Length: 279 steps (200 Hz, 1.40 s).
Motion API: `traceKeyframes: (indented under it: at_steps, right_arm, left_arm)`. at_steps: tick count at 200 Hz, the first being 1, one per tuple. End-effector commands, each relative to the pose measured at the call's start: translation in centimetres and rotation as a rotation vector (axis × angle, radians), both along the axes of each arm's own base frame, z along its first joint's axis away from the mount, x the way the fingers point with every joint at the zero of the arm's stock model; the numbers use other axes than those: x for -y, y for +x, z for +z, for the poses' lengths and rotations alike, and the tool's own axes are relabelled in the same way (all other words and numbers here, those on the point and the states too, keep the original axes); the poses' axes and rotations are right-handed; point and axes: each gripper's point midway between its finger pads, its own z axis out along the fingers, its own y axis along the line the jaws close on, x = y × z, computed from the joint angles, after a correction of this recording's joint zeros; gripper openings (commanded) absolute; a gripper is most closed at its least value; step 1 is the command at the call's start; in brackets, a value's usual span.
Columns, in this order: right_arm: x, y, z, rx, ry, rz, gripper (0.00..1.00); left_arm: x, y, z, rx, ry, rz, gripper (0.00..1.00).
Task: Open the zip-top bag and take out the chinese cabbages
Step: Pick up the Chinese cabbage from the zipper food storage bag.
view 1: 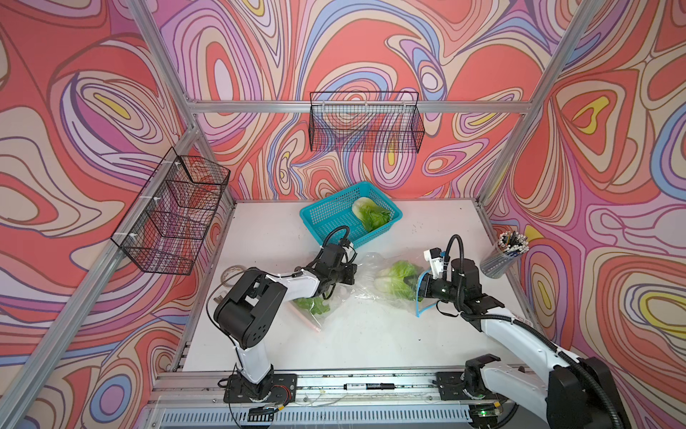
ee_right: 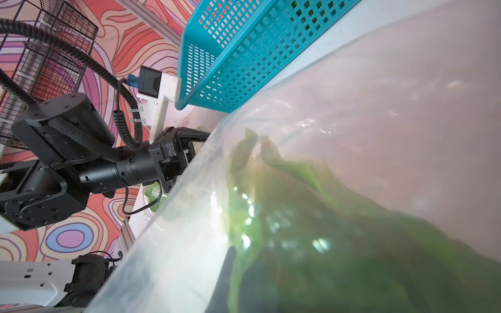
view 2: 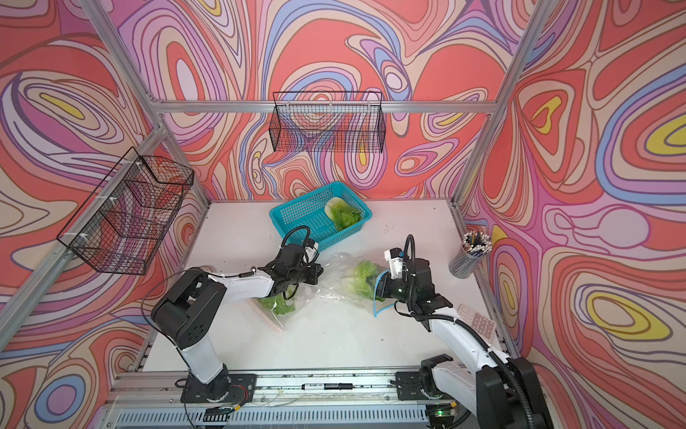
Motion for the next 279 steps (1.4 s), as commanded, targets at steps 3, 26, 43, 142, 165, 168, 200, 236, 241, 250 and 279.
traceKeyframes:
  at_steps: [3, 26, 43, 142, 165, 168, 200, 236, 241, 250, 279]
  right_arm:
    - [1.1, 0.3, 1.6, 0.047, -0.054, -0.015, 0.05]
    - [1.8, 0.1, 2.7, 0.060, -0.065, -0.033, 0.05]
    - [2.2, 0.0, 3.5, 0.069, -0.064, -0.046, 0.04]
    - [5.0, -0.1, 10.5, 0.192, 0.010, -0.161, 0.00]
    - [5.6, -0.2, 12.2, 0.238, 0.036, -0.194, 0.00]
    - [5.7, -0.2, 12.3, 0.242, 0.040, -0.198, 0.00]
    - [6.7, 0.1, 14.1, 0.294, 0.050, -0.263, 0.00]
    - [7.5, 0.5, 16.4, 0.359, 0.125, -0.337, 0.00]
    - [7.6, 0.6, 16.6, 0.361, 0.139, -0.345, 0.00]
    - [7.7, 0.7, 16.9, 0.368, 0.159, -0.357, 0.00]
    - [8.5, 0.8, 18.0, 0.408, 0.191, -0.416, 0.00]
  left_arm:
    - [-1.2, -0.1, -1.2, -0.031, 0.051, 0.037, 0.00]
    - [-1.4, 0.0, -1.0, -0.025, 0.065, 0.044, 0.00]
    - [-1.5, 0.0, -1.1, -0.027, 0.073, 0.044, 0.00]
    - [-2.3, -0.1, -1.9, -0.042, 0.122, 0.060, 0.00]
    - [-2.3, -0.1, -2.2, -0.047, 0.127, 0.059, 0.00]
    - [-2.3, -0.1, -2.2, -0.047, 0.127, 0.059, 0.00]
    - [-2.4, -0.2, -2.6, -0.053, 0.136, 0.058, 0.00]
    - [-2.4, -0.3, -3.1, -0.062, 0.142, 0.055, 0.00]
    - [-2.4, -0.3, -3.1, -0.064, 0.141, 0.053, 0.00]
    - [-2.3, -0.3, -3.1, -0.065, 0.139, 0.051, 0.00]
    - [-2.4, -0.4, -3.4, -0.068, 0.145, 0.050, 0.00]
